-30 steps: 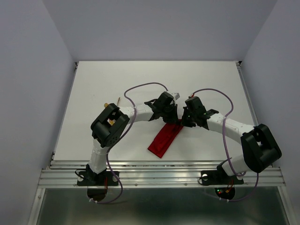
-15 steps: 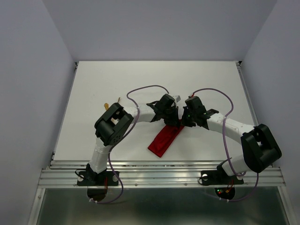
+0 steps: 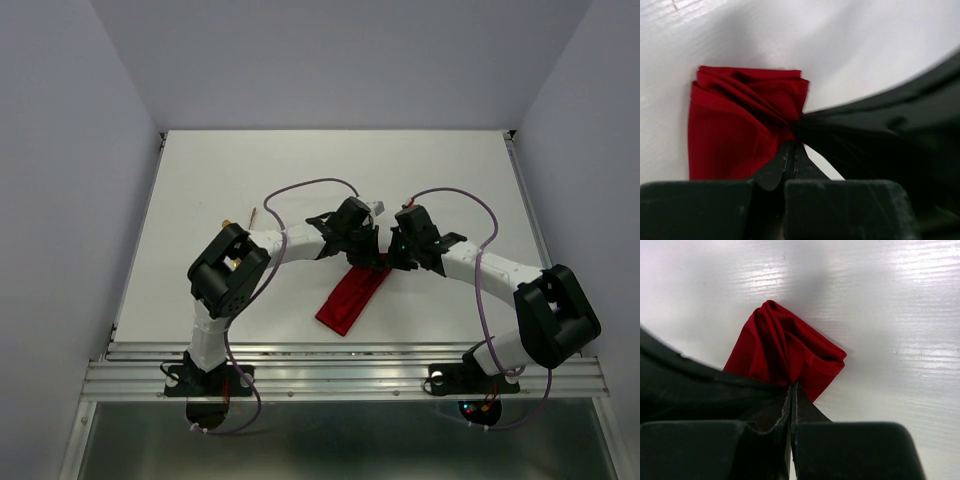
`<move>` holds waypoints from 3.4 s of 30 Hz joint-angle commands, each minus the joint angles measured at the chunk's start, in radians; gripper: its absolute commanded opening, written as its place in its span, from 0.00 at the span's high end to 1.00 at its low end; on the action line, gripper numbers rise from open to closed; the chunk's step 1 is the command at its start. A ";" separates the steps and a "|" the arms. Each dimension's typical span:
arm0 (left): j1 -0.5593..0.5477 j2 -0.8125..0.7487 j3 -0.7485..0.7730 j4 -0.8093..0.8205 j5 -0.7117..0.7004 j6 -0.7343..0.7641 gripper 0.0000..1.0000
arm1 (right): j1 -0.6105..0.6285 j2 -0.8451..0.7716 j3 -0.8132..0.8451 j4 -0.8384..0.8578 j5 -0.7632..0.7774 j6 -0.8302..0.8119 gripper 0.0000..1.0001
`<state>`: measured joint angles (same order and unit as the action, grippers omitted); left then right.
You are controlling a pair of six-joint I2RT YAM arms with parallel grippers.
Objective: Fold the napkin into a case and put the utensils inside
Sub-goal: Stuff the top corner of the smaller-rectangle-folded napkin into the folded napkin.
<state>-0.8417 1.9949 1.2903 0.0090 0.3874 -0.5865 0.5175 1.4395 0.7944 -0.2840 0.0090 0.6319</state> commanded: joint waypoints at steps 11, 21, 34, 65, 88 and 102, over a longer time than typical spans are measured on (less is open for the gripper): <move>0.004 -0.194 -0.022 -0.098 0.022 0.088 1.00 | -0.002 0.004 0.038 0.032 0.009 -0.015 0.99; 0.076 -0.157 -0.040 -0.073 -0.065 0.079 1.00 | -0.002 0.005 0.046 0.031 0.006 -0.012 0.99; 0.070 -0.010 0.052 -0.017 -0.059 0.042 1.00 | -0.002 0.010 0.046 0.029 0.003 -0.014 0.99; 0.033 -0.119 -0.028 -0.001 0.001 0.096 1.00 | -0.002 0.029 0.052 0.034 0.003 -0.023 0.99; 0.053 0.002 0.024 0.019 -0.094 0.088 1.00 | -0.002 0.039 0.069 0.034 -0.001 -0.024 0.99; -0.011 0.054 -0.045 0.131 -0.016 0.016 1.00 | -0.002 0.061 0.071 0.029 0.000 -0.026 0.99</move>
<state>-0.8326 2.0472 1.2831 0.0975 0.3347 -0.5442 0.5171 1.4933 0.8261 -0.2798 0.0078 0.6170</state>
